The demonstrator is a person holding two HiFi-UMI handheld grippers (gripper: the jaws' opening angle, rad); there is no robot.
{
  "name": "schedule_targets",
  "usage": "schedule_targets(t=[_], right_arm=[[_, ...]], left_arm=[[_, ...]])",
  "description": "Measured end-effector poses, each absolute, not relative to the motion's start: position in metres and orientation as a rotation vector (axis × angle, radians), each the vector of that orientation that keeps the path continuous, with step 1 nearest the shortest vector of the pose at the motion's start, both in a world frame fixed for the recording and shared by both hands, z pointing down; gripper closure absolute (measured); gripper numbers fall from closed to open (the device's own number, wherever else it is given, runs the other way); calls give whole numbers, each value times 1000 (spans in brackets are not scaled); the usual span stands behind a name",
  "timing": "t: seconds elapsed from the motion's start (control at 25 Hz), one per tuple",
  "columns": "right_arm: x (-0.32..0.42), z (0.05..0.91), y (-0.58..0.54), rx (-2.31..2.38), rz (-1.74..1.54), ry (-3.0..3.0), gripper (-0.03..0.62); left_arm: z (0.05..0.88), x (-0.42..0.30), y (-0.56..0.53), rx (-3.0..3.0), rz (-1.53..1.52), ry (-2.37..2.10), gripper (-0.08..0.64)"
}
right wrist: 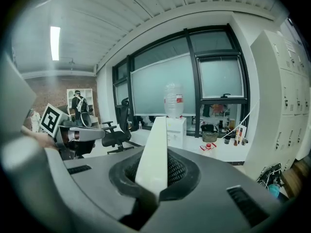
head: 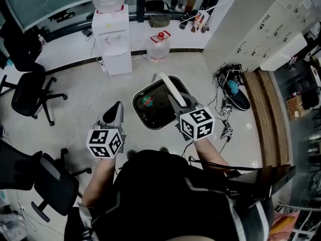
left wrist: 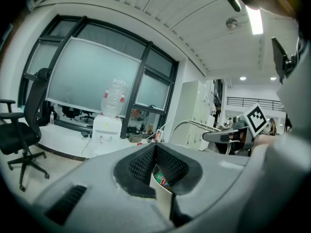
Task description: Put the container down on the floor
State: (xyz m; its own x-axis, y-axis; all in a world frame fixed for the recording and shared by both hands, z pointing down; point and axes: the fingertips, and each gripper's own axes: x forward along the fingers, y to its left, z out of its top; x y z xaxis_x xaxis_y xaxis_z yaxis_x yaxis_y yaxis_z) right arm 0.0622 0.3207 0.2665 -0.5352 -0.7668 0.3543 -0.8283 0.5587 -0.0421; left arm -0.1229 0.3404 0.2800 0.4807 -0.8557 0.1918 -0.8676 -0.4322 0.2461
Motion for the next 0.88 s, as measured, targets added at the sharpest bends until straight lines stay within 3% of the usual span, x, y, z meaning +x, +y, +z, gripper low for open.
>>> schedule_targets(t=[0.88], right_arm=[[9, 263, 316, 1456, 298, -2432, 572]], left_arm=[[290, -197, 331, 2473, 28, -1338, 552]])
